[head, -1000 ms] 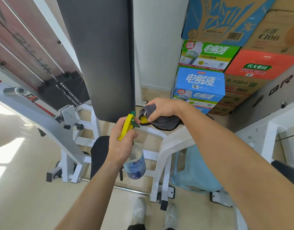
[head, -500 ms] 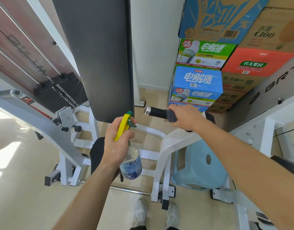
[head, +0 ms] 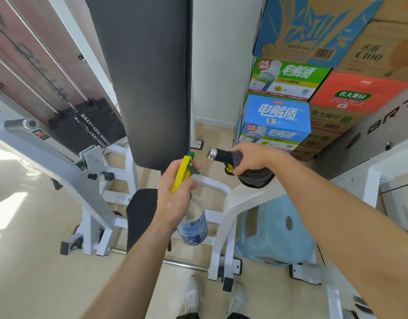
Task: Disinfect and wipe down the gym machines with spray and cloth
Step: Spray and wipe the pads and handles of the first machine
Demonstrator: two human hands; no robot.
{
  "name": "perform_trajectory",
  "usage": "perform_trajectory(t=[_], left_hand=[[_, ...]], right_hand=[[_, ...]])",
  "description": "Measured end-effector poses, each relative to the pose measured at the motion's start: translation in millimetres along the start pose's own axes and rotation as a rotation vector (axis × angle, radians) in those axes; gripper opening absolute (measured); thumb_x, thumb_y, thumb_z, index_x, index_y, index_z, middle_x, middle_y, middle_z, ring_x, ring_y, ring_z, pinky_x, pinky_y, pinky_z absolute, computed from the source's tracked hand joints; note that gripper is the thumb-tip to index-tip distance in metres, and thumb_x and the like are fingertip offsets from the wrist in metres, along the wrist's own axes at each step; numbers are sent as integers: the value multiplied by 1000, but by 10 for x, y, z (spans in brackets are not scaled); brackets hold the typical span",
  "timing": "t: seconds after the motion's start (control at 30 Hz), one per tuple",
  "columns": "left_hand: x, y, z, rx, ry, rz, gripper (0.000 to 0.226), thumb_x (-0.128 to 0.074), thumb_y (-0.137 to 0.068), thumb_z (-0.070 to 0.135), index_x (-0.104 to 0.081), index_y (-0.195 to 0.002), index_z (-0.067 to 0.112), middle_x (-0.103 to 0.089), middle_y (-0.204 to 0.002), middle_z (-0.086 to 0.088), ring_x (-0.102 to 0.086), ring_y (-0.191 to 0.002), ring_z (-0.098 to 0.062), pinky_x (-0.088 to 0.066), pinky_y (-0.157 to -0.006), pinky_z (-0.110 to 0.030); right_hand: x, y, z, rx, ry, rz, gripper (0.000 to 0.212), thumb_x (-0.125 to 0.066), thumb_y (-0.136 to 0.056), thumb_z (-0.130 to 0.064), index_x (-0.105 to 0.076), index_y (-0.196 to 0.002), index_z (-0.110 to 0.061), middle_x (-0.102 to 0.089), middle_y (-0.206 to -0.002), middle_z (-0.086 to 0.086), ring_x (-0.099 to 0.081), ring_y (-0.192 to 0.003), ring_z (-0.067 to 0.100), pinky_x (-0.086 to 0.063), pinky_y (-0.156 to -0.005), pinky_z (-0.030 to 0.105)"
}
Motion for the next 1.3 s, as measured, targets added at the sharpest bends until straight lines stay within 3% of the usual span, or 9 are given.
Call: perform_trajectory(t=[0.13, 0.23, 0.37, 0.47, 0.67, 0.77, 0.93, 1.07, 1.3], left_hand=[[15, -24, -1, -4, -12, 13, 39, -52, -73, 12, -69, -104, 31, -70, -109, 0, -63, -111, -25, -52, -99, -60], [7, -64, -30, 0, -40, 28, 40, -53, -73, 11, -69, -105, 28, -70, -108, -1, -63, -106, -26, -52, -98, -59], [-55, -99, -45, 16, -26, 43, 39, -53, -73, 10, -69, -106, 23, -70, -107, -3, -63, -105, -28, -52, -98, -59], [-150, -110, 8, 2, -33, 36, 36, -54, -74, 8, -68, -105, 21, -70, -108, -6, -63, -104, -27, -51, -98, -58], [-262, -93, 2, -2, 14, 28, 38, -53, -75, 10, -70, -98, 35, -71, -109, -3, -65, -111, -27, -53, -98, -62], [-275, -55, 6, 4, 26, 19, 38, -53, -75, 10, -70, -97, 37, -71, -110, -2, -65, -112, -27, -53, -97, -63], [-208, -9, -16, -12, 35, 12, 36, -54, -77, 11, -69, -98, 36, -72, -109, -1, -65, -114, -25, -52, -101, -60], [-53, 3, -78, -8, 44, -10, 39, -53, -76, 10, -70, -103, 33, -72, -112, -2, -64, -117, -26, -50, -104, -61], [233, -193, -188, -7, -16, -68, 39, -52, -74, 9, -70, -106, 22, -72, -111, 1, -65, -107, -22, -54, -97, -58]], right_hand=[[1, -151, -370, -5, -103, -245, 32, -83, -75, -19, -67, -102, -10, -69, -90, 8, -67, -85, 24, -54, -71, 32], [1, -225, -552, 98, -166, -173, 38, -85, -67, -28, -68, -96, -9, -71, -91, 12, -69, -86, 26, -56, -76, 39], [-15, -62, -537, 218, -131, 251, 27, -78, -75, -28, -65, -98, -20, -67, -82, 0, -59, -73, 16, -40, -59, 27], [-13, 124, -531, 227, 248, 614, 31, -70, -84, -36, -59, -111, -25, -66, -83, -5, -57, -73, 18, -38, -68, 31], [-160, 417, -250, 292, 730, 1126, 17, -48, -95, -9, -62, -104, -12, -59, -74, 4, -54, -67, 27, -43, -73, 40], [-123, 411, 61, 164, 707, 971, 12, -64, -87, -14, -57, -97, -14, -62, -71, 4, -59, -66, 27, -44, -68, 36], [-106, 189, 496, -39, 88, 249, 29, -72, -83, -32, -56, -105, -22, -66, -87, 0, -64, -81, 22, -53, -62, 35], [-66, 11, 561, -143, -47, -159, 45, -86, -65, -30, -68, -106, -23, -74, -96, 0, -69, -94, 20, -57, -86, 39], [-80, -174, 184, -34, -77, -49, 41, -82, -56, -41, -68, -92, -26, -73, -86, 0, -69, -85, 19, -56, -84, 42]])
Point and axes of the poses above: each hand's wrist, its own y-axis away from the middle knuckle, its own x-axis out of the back of the hand, z = x × y, the point moved 8 cm from there along -y, towards the middle knuckle
